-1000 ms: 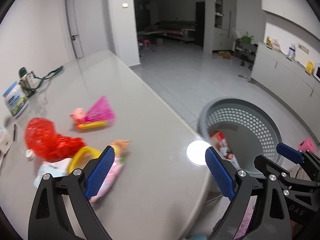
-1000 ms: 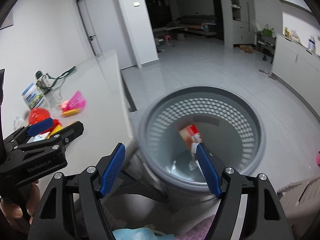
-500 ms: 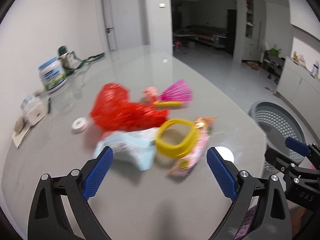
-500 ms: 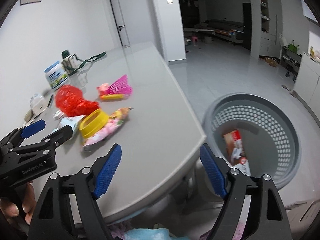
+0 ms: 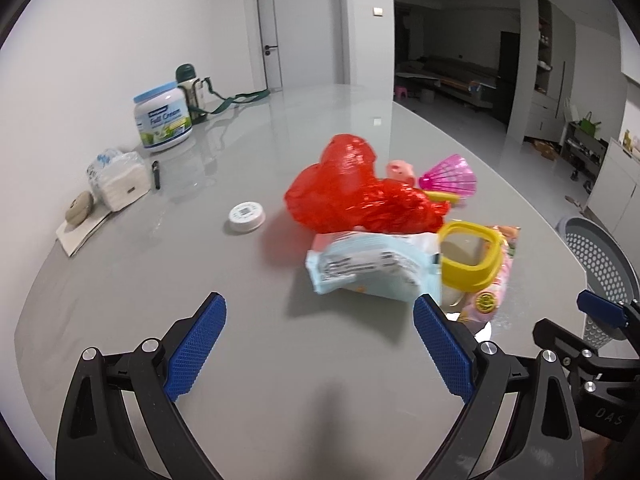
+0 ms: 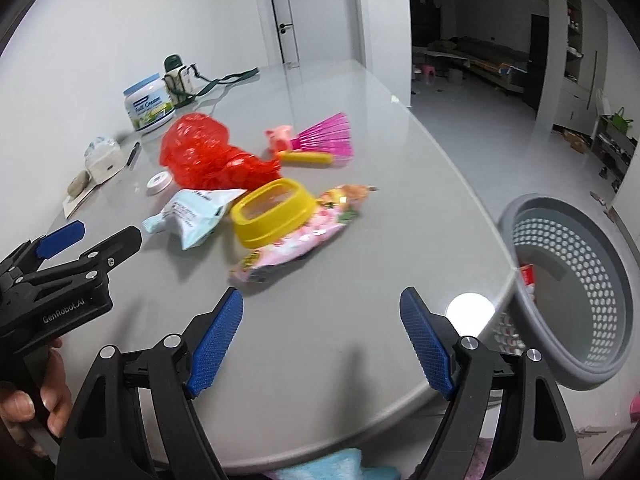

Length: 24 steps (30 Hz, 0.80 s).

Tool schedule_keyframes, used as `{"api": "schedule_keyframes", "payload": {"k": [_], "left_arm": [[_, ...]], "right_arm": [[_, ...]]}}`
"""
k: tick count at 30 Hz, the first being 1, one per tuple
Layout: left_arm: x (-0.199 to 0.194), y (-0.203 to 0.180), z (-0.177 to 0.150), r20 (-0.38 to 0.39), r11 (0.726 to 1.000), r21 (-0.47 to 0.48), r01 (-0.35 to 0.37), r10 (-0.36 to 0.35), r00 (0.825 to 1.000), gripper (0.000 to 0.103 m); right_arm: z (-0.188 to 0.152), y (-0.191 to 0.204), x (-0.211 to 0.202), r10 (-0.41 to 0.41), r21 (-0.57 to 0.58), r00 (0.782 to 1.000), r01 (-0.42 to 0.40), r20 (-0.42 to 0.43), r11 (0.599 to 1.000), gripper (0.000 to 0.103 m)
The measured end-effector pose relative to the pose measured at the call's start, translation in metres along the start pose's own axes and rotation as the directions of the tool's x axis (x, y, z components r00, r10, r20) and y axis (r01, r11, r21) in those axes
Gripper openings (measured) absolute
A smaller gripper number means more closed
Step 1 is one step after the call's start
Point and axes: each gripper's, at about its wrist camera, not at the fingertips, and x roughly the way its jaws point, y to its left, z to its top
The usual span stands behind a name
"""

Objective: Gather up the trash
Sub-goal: 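Move both tools back from the basket toward the table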

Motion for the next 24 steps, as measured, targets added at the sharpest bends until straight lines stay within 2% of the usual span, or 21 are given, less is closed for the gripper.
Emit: {"api": "schedule_keyframes", "payload": {"k": [7,14,24], "left_arm": [[0.008,0.016,-0.001,-0.013,1.0,-0.032,-0.001,0.0,1.0,0.093],[0.014,0.021,-0.002,-0.028,0.999,-0.052,0.016,-0.018,0.999,0.093],[0.018,0.012,-0.003,-0.044,0.998,-0.05,0.048,-0.05,0.998,0.093]], "right_arm": [[0.012,0.018,0.022,0.001,0.007,1.0,-0.001,-0.03,1.0,0.077],[0.02,0.026,0.044,-0.068,-0.004,0.995,0.068,-0.067,0.998,0.077],[0.015,0.002,0.045,-0.137,0.026,0.987,0.139,-0.082,0.99,0.077]]}}
